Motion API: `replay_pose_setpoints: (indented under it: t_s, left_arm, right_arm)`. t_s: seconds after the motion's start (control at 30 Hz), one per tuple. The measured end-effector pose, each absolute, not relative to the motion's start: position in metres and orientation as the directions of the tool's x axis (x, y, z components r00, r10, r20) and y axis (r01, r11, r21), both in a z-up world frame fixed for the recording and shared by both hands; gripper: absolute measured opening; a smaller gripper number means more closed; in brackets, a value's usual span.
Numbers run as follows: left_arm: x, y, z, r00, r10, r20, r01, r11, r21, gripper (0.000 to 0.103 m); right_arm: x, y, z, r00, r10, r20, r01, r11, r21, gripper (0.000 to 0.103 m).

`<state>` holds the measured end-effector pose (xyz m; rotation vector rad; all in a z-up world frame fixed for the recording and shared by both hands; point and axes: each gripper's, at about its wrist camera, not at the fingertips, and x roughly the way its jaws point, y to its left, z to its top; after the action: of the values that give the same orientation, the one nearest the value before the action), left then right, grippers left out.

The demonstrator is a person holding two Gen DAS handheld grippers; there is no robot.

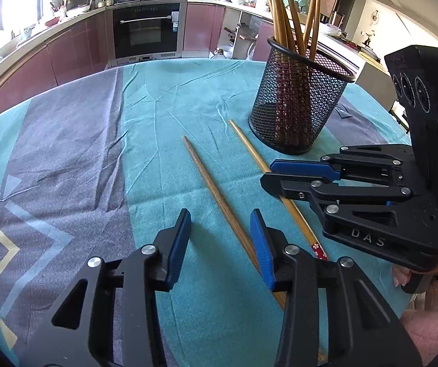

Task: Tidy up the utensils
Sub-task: 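Withdraw both open grippers and move them over the last two chopsticks, then close the left gripper on a chopstick while the right gripper grasps the other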

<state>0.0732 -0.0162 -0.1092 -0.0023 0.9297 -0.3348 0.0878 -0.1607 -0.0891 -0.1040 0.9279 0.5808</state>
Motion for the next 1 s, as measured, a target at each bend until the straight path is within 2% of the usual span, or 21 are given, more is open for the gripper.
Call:
replay_pose_setpoints:
  t_s: [0.37,0.5,1.0]
  left_arm:
    - [0.098,-0.025,-0.11,0.558,-0.257,-0.789,0.246,0.959,-0.139,0.028]
    - [0.099,-0.025,-0.113,0.553,-0.269,-0.789,0.246,0.957,-0.154,0.019]
    - [0.091,-0.029,-0.116,0.56,-0.267,-0.784,0.213,0.961,-0.175,0.011]
  right_arm:
    - [0.092,-0.158,-0.09,0.464,0.428,-0.775,-0.506,0.847,0.165,0.012]
    - [0.091,-0.162,-0.09,0.465,0.436,-0.771,-0.499,0.848,0.178,0.011]
    - [0.089,-0.172,-0.088,0.442,0.485,-0.755,-0.488,0.836,0.251,0.005]
